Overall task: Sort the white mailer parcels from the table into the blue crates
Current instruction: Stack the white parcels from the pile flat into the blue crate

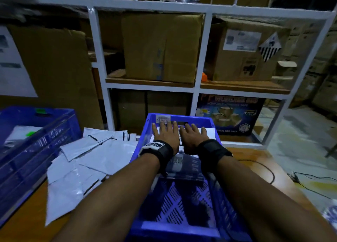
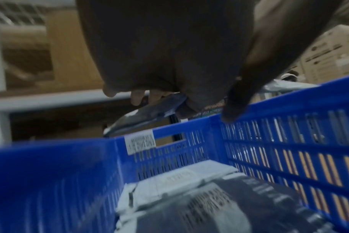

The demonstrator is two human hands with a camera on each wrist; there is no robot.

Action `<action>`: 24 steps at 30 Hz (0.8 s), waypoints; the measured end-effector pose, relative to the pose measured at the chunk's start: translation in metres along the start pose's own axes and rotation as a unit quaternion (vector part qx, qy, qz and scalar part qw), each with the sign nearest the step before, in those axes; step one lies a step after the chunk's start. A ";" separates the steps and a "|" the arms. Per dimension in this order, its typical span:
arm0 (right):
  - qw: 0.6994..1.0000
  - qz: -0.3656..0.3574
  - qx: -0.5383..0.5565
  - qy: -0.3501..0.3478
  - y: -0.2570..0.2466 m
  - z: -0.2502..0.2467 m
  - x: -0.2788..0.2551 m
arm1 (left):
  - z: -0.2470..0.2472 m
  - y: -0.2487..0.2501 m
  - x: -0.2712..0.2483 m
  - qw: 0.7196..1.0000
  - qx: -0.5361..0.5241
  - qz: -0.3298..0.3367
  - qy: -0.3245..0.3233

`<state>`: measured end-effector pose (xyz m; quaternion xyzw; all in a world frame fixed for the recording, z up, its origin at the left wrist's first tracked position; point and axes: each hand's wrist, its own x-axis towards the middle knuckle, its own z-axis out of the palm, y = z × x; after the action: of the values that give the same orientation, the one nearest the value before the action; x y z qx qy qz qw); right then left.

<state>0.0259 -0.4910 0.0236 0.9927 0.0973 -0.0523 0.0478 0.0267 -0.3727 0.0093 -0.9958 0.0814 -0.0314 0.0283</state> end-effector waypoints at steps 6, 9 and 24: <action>0.998 0.042 0.004 -0.047 -0.005 0.033 0.012 | 0.026 -0.013 0.011 0.998 -0.039 -0.021 -0.055; 0.997 0.048 0.013 -0.051 -0.008 0.055 0.011 | 0.044 -0.015 0.012 0.994 -0.061 -0.023 -0.086; 0.995 0.020 0.031 -0.094 -0.006 0.116 0.010 | 0.102 -0.017 0.008 0.991 -0.045 -0.051 -0.115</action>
<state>0.0232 -0.4952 -0.0934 0.9861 0.0713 -0.1474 0.0270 0.0441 -0.3519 -0.0905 -0.9959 0.0280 0.0857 -0.0091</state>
